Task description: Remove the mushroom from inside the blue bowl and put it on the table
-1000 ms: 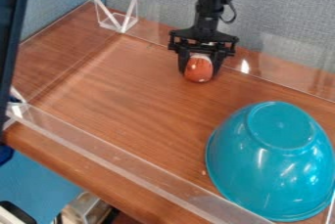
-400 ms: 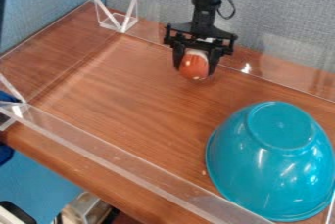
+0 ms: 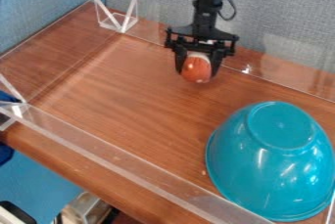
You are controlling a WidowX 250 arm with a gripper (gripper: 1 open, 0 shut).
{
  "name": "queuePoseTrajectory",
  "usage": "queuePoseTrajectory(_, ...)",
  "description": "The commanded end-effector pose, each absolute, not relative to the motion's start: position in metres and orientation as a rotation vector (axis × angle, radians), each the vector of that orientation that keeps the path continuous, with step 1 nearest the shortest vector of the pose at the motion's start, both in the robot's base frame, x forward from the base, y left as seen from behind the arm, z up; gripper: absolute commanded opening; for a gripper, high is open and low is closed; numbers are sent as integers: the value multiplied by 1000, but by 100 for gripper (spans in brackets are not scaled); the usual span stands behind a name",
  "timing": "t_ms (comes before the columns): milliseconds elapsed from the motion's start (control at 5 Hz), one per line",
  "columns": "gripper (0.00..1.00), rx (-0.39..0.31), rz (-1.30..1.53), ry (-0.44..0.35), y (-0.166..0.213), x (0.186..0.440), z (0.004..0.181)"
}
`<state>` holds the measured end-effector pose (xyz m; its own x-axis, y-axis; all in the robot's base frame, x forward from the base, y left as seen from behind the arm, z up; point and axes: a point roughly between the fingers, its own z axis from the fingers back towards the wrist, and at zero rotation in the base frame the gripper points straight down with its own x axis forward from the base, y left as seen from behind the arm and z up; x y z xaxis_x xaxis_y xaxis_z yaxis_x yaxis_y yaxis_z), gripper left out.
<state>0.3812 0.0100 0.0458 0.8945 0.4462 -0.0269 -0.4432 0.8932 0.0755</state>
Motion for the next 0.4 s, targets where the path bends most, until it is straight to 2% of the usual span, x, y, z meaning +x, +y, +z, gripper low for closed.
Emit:
queuePoseTrajectory(0, 0, 26, 489, -90, -2, 383, 96)
queuePoseTrajectory(200, 0, -4, 466, -125, 1, 385, 117)
